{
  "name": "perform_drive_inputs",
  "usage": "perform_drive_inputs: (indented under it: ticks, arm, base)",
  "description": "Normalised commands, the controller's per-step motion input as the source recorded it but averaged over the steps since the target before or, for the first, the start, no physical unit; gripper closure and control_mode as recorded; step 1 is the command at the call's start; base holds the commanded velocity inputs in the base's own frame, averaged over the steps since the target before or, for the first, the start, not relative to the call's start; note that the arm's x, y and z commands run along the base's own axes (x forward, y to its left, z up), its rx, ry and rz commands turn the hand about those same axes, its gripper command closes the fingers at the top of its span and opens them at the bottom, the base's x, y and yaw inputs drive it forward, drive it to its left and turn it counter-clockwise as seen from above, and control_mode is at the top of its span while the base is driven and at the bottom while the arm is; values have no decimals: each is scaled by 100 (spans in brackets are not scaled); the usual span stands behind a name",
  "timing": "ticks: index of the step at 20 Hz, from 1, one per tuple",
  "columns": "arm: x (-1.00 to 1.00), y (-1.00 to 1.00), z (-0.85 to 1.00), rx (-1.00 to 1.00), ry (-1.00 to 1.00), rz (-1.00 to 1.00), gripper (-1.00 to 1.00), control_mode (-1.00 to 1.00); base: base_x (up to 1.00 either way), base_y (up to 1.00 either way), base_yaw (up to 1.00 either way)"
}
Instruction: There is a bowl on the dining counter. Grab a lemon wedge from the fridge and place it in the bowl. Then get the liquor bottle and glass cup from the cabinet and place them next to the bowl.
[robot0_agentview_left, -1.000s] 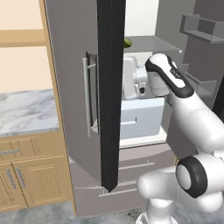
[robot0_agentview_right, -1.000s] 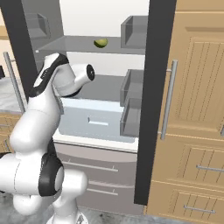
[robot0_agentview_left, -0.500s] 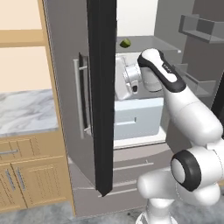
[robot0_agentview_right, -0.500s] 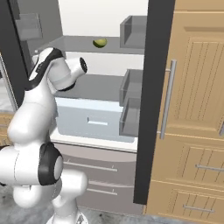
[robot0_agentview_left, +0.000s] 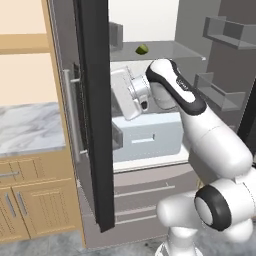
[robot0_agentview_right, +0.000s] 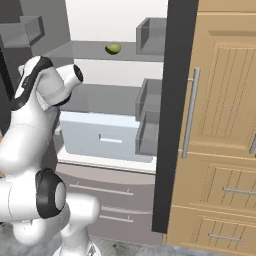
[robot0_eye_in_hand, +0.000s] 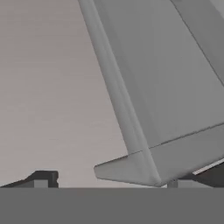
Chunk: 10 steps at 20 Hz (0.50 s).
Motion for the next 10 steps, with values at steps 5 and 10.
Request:
perform_drive_inputs:
  ticks: [5, 10]
  arm:
    - [1, 99, -5, -1, 0, 0, -100, -100]
    - [13, 93, -4, 0, 1, 0, -100, -100]
  base:
    - [0, 0, 0]
    - [0, 0, 0]
